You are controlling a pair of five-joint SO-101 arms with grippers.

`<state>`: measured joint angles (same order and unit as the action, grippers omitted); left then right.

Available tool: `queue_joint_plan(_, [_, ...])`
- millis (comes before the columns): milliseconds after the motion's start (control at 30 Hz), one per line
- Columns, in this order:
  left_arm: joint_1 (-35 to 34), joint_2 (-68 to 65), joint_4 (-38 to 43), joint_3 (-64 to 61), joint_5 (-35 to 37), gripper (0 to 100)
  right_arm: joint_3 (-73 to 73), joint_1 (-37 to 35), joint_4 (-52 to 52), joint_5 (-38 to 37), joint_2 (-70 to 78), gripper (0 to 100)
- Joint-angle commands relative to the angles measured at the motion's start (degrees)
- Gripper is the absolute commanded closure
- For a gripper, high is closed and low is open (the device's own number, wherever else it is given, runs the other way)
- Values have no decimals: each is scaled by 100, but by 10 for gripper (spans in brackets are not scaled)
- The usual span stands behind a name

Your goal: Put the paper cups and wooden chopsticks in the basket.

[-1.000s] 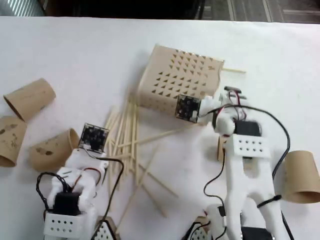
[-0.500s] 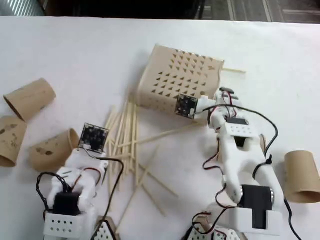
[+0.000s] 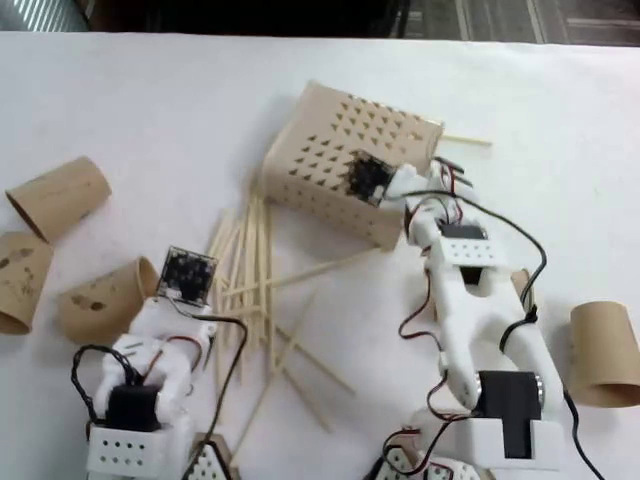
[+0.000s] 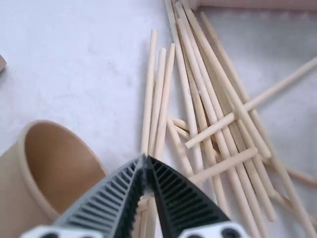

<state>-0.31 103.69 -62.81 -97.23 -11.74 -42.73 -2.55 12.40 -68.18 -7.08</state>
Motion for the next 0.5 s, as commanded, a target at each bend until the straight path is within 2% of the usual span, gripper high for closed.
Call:
queue_joint_plan(0, [4,48,114,26,-26,976,299,-207,-110,97,-127,979])
queue_joint_plan(233, [4,48,114,26,-26,976,475,-242,-136,747,-330,975])
queue_joint_plan(467, [4,48,114,26,-26,976,457,-277,-101,932,-699,975])
